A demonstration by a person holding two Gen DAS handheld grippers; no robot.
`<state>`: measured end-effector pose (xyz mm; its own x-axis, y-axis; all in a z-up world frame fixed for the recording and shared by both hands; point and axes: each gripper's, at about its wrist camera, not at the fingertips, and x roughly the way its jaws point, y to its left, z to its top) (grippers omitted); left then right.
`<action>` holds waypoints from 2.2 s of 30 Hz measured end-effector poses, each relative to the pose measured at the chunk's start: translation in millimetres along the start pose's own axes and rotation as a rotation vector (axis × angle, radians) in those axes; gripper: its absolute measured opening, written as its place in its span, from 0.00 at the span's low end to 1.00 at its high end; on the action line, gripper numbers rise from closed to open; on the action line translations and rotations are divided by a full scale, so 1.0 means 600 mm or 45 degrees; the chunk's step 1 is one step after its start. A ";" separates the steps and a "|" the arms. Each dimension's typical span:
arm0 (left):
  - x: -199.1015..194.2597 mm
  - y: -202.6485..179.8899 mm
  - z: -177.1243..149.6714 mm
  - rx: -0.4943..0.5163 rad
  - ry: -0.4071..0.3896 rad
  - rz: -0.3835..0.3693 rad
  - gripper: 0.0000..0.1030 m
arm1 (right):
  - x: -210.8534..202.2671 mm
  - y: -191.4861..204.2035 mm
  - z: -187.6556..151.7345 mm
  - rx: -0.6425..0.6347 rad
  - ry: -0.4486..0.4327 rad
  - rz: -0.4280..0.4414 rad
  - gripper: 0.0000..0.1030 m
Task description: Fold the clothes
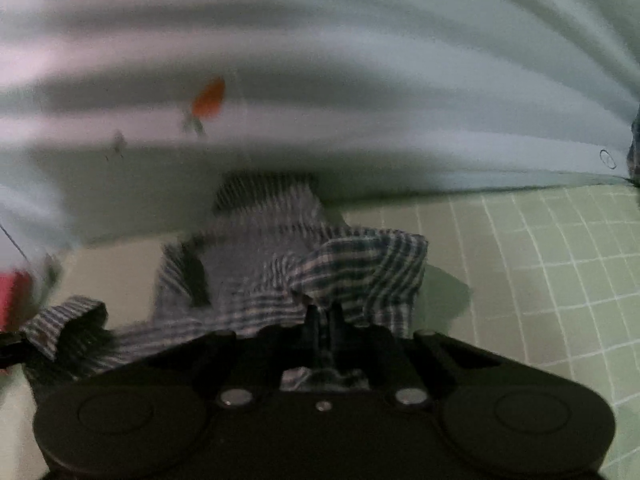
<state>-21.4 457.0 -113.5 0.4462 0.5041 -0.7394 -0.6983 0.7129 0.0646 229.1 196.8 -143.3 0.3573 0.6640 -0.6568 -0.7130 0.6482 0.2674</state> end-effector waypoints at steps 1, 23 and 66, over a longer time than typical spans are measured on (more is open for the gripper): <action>-0.015 0.004 0.010 -0.012 -0.040 -0.001 0.04 | -0.013 -0.002 0.005 0.023 -0.029 0.031 0.05; -0.109 0.059 0.061 -0.226 -0.267 -0.013 0.04 | -0.028 0.034 0.065 0.125 -0.127 0.157 0.04; -0.104 -0.118 -0.078 -0.006 0.041 -0.589 0.17 | -0.093 0.032 -0.170 0.334 0.072 -0.299 1.00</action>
<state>-26.3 352.3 -103.3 0.6940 0.1182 -0.7102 -0.4325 0.8570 -0.2800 134.2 134.3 -173.4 0.4541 0.4685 -0.7578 -0.4332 0.8594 0.2717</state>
